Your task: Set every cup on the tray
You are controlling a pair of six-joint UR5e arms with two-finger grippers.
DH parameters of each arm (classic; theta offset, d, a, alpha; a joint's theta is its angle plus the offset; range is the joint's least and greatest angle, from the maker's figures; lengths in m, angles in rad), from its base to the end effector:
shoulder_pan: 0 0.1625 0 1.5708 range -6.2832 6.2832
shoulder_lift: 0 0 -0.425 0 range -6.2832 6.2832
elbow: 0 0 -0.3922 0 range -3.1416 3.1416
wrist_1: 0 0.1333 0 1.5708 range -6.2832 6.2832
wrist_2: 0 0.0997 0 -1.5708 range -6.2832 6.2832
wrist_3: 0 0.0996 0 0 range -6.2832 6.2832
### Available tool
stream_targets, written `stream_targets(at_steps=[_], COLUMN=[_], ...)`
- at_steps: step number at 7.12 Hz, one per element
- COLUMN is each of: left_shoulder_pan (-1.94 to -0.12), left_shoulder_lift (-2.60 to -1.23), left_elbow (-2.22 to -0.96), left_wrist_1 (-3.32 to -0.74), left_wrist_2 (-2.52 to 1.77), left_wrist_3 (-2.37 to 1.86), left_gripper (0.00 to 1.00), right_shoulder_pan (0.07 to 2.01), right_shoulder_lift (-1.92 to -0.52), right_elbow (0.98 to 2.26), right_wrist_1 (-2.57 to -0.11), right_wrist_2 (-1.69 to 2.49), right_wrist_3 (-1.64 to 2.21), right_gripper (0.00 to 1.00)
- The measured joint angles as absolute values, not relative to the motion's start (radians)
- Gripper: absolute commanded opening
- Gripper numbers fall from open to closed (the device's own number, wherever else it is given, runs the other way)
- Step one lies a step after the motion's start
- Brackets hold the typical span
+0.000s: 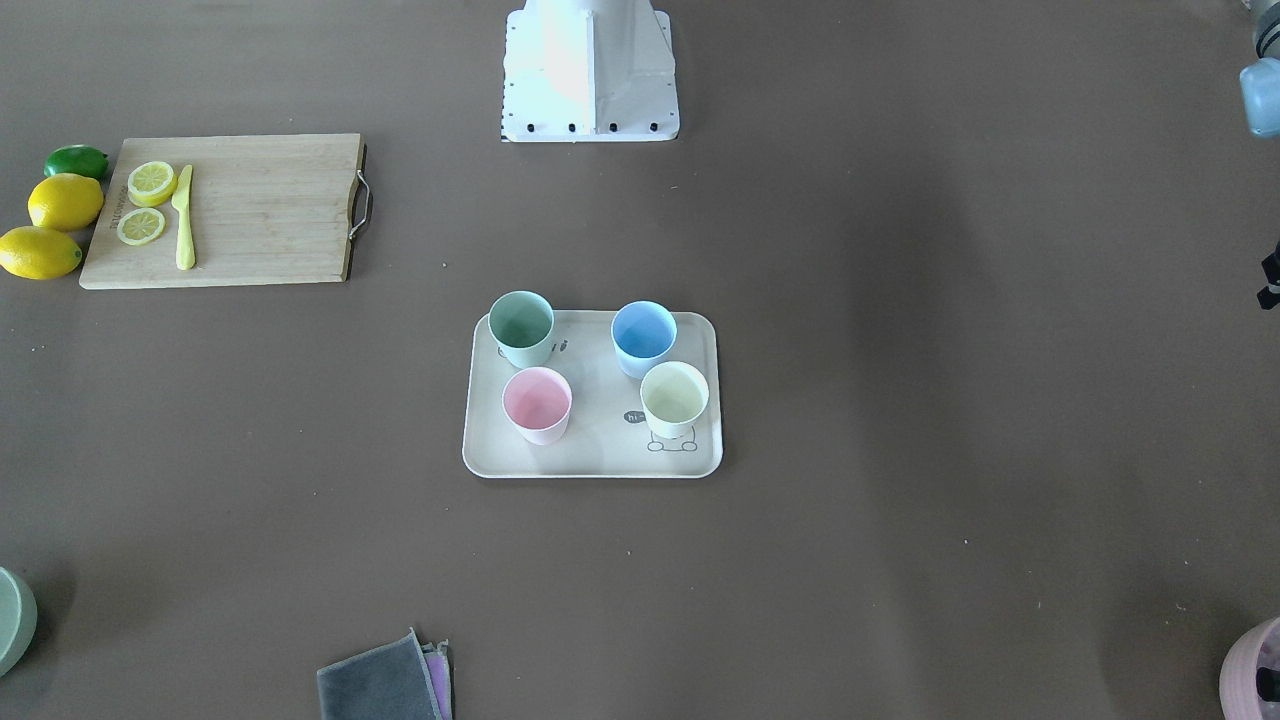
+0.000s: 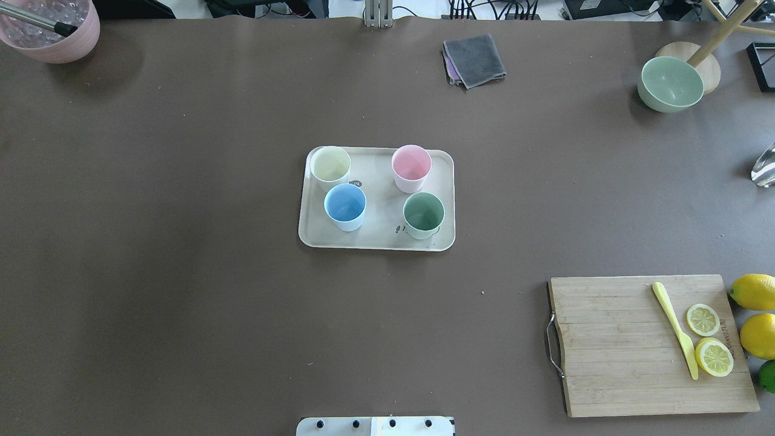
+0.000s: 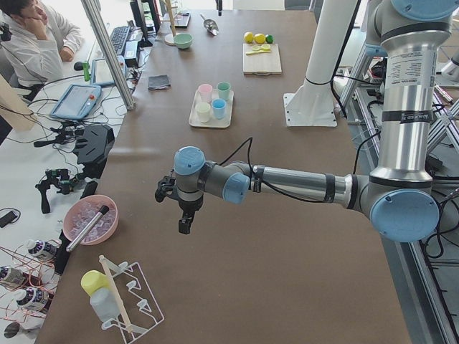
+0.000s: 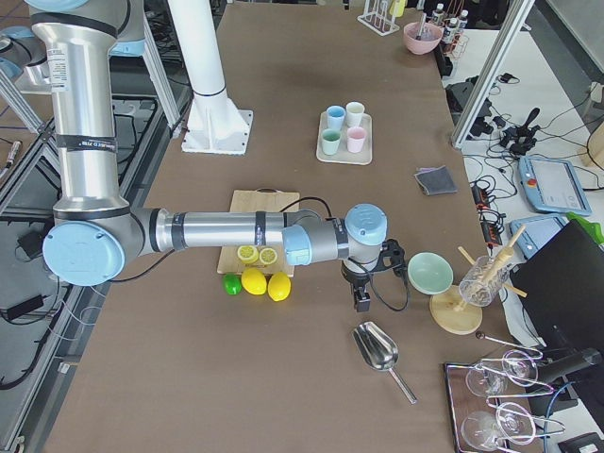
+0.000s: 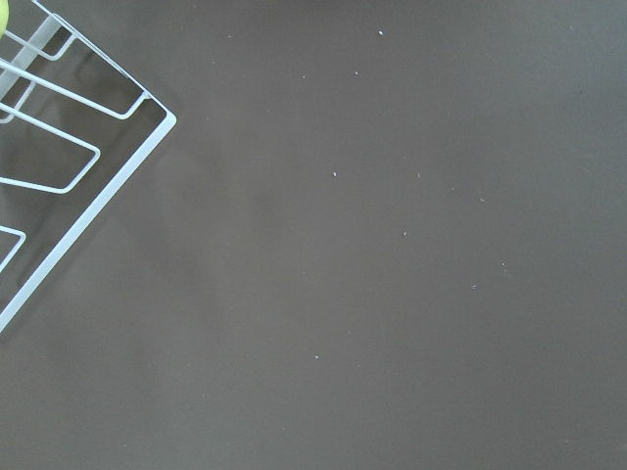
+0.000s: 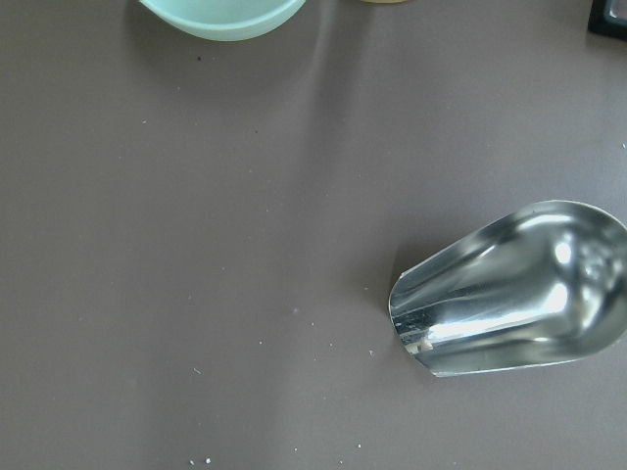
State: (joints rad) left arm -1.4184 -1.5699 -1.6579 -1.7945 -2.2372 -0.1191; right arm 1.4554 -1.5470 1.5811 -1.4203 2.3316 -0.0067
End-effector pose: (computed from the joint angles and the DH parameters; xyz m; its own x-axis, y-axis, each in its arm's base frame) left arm 0.0064 -0.5142 0.5979 0.7602 0.1917 -0.6208 -0.0546 0.9710 0.2329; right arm 0.0051 -0.5174 0.6266 0.7041 -0.2157 0.6765 0.1179 0.9750 0.1881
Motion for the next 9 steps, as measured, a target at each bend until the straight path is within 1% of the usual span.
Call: stream_targets(at_steps=[5,9], left_shoulder_pan=[-1.424,-1.422], left_shoulder_lift=[-1.566,-1.565], left_elbow=[-1.678,-1.669], left_wrist_1=[-1.802,-1.804], left_wrist_2=[-2.244,-2.24], left_wrist_3=[-0.117,-0.115], left_gripper=[0.97,0.97], right_shoulder_pan=[1.455,1.455], right_shoulder_lift=[-1.552,-1.554], right_elbow=[1.572,1.567], right_wrist_1=[-1.42,-1.419], right_wrist_2=[2.331,2.331], right_wrist_3=[-0.002,-0.003], right_gripper=[1.0,1.0])
